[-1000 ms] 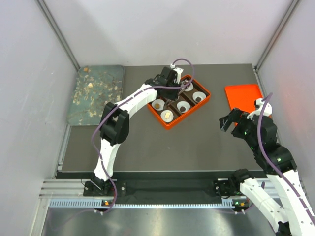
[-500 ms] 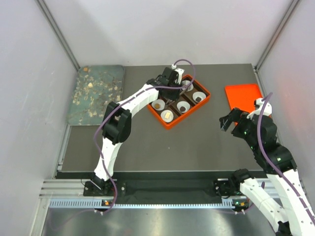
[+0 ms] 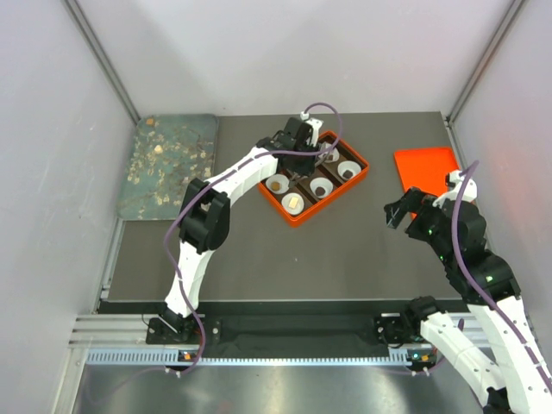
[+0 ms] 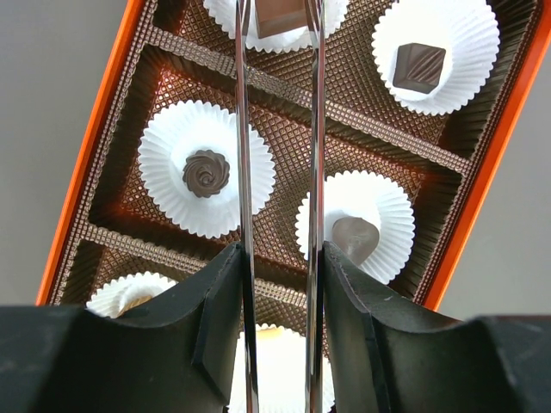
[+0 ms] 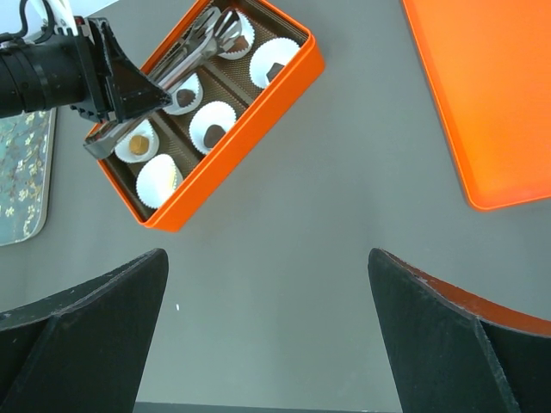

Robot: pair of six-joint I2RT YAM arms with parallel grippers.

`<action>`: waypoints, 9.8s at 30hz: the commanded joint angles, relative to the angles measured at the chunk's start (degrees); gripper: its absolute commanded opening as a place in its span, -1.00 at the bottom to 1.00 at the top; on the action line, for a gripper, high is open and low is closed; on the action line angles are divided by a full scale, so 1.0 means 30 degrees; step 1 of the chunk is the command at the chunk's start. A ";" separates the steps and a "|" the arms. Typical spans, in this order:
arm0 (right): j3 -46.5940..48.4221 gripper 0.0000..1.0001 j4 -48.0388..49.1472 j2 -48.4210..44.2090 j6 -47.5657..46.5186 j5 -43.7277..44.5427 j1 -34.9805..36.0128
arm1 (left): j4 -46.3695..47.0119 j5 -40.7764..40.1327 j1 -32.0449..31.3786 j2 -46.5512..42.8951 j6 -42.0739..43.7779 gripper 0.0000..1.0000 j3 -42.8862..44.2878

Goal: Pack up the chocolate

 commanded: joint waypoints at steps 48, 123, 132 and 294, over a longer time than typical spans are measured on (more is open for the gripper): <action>-0.0863 0.99 0.0211 -0.0766 0.0371 -0.1585 0.0185 | 0.3562 -0.2980 0.5962 -1.0679 -0.4727 -0.18 -1.4566; 0.9769 0.27 0.0298 1.6329 -0.4314 0.0793 -0.2447 | 0.1687 0.4840 0.1421 -2.4716 -0.4936 0.96 -2.0517; 1.2114 -0.30 0.0269 2.3195 -0.6540 -0.2173 -0.7432 | 0.2215 0.3907 0.1450 -2.6912 -0.3295 0.98 -2.1805; 0.1306 -1.00 2.2889 1.2358 1.1652 -2.3207 -0.7045 | 4.2234 1.6678 0.2886 -0.5644 -3.1534 0.02 -0.8096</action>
